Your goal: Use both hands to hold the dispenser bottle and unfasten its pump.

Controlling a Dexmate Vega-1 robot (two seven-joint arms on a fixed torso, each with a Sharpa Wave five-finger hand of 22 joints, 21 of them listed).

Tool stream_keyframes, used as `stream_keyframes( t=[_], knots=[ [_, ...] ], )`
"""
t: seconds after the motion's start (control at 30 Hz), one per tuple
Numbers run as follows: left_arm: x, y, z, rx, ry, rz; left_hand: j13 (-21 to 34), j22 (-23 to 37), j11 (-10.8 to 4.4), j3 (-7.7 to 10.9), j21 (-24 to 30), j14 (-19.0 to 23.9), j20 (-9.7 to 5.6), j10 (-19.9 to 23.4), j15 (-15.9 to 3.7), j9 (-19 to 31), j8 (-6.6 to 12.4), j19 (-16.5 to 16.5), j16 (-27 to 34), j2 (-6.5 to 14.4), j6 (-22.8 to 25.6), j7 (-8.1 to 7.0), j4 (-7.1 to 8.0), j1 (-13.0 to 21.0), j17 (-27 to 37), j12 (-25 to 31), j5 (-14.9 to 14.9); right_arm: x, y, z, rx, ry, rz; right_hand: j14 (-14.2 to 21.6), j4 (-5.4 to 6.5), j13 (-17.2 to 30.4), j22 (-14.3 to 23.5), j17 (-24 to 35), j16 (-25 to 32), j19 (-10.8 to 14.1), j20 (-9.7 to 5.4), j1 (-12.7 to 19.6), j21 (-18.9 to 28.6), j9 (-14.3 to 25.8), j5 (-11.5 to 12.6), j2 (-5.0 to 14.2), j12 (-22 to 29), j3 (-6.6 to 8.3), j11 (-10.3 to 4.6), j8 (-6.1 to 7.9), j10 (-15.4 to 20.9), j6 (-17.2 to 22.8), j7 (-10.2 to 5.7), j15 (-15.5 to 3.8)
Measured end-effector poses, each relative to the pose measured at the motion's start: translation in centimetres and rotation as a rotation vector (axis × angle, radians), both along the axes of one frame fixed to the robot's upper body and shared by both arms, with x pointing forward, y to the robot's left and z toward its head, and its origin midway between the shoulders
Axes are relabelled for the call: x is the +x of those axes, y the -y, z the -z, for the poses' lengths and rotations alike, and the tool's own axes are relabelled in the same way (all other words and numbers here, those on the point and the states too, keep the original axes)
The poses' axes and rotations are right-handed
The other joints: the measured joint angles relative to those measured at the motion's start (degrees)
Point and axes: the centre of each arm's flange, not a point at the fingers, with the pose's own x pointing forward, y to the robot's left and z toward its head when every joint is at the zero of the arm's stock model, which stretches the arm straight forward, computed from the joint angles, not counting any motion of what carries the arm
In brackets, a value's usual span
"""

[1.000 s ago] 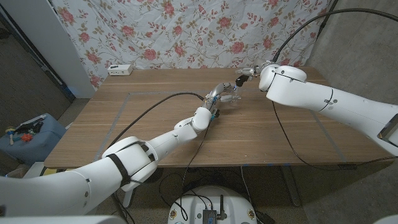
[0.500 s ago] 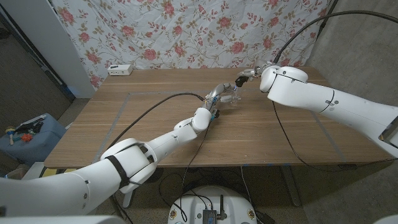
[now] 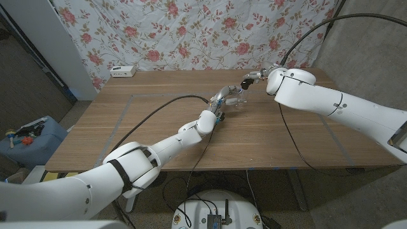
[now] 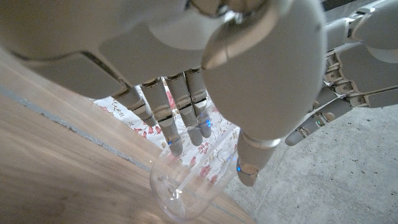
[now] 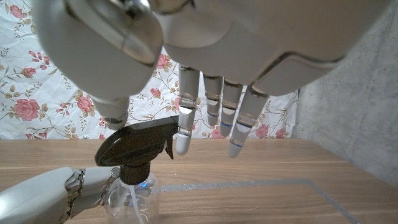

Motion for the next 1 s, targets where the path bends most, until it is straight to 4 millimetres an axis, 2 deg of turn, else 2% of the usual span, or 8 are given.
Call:
stream_keyframes(
  t=[0.47, 1.0],
  knots=[
    [0.23, 0.08, -0.24, -0.001, -0.003, 0.002, 0.0, 0.0, 0.0, 0.0, 0.0, 0.0, 0.0, 0.0, 0.0, -0.01, -0.07, 0.0, -0.08, 0.0, 0.0, 0.0, 0.0, 0.0, -0.01, 0.22, 0.27, 0.31, 0.23, -0.11, 0.017, 0.002, -0.021, 0.19, -1.36, 0.0, 0.0, 0.0, 0.01, 0.06, -0.5, 2.34, 0.0, 0.27, 0.0, 1.28, 0.0, 1.36, -0.2, 0.0, 0.2, -0.22, -0.21, -0.22],
    [0.43, 0.42, -0.49, 0.001, -0.003, 0.008, 0.0, 0.0, 0.0, 0.0, 0.0, 0.0, -0.31, 0.0, 0.0, -0.03, -0.5, 0.32, 0.15, 0.0, 0.2, 0.2, 0.0, 0.0, -0.05, 0.22, 0.26, 0.56, 0.77, -0.23, 0.05, 0.005, -0.085, -0.12, -3.88, 0.0, 0.0, 0.01, 0.01, -0.34, -0.89, 6.19, 0.0, 0.41, -0.01, 3.33, 0.0, 3.89, -0.62, 0.0, 0.19, -0.63, -1.24, -0.93]
  ],
)
